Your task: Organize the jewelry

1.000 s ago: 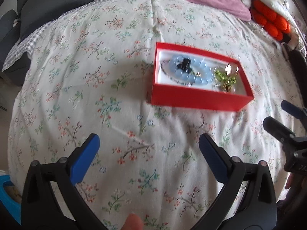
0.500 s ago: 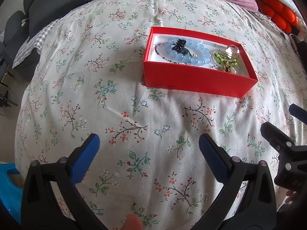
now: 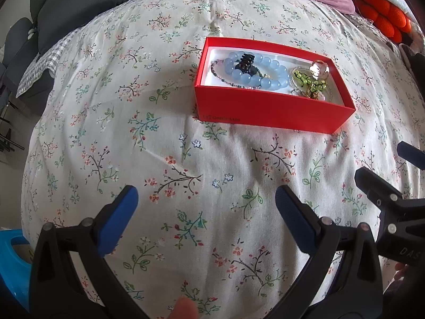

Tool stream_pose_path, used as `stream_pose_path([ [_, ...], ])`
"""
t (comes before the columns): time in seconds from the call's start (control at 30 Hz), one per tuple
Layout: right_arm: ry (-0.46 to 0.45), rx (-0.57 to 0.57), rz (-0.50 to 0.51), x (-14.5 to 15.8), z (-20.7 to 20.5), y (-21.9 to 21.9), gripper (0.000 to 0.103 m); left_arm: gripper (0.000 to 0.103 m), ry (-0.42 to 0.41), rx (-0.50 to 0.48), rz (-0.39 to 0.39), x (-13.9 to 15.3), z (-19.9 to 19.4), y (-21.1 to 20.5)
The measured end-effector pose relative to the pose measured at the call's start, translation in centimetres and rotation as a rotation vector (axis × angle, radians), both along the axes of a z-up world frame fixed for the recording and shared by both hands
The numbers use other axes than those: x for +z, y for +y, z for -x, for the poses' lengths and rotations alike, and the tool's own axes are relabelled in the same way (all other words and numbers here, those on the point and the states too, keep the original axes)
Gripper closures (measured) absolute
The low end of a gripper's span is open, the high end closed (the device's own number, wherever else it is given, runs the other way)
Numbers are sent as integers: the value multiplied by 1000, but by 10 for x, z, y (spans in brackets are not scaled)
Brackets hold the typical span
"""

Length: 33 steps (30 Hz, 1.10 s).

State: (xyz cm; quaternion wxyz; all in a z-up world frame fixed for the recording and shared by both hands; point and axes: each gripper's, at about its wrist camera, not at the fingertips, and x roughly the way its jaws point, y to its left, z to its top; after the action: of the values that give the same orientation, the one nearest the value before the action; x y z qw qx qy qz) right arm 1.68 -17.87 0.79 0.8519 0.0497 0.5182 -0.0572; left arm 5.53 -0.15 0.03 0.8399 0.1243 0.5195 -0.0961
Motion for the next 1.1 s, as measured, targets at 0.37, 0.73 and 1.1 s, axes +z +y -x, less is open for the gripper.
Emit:
stream_pose_path([
  [0.37, 4, -1, 3, -2, -1, 1, 0, 0, 0, -2, 7, 1, 0, 2],
  [0.73, 2, 0, 7, -2, -1, -1, 0, 0, 0, -3, 10, 3, 1, 1],
  [1.1, 1, 0, 8, -2, -1, -1, 0, 0, 0, -3, 10, 3, 1, 1],
])
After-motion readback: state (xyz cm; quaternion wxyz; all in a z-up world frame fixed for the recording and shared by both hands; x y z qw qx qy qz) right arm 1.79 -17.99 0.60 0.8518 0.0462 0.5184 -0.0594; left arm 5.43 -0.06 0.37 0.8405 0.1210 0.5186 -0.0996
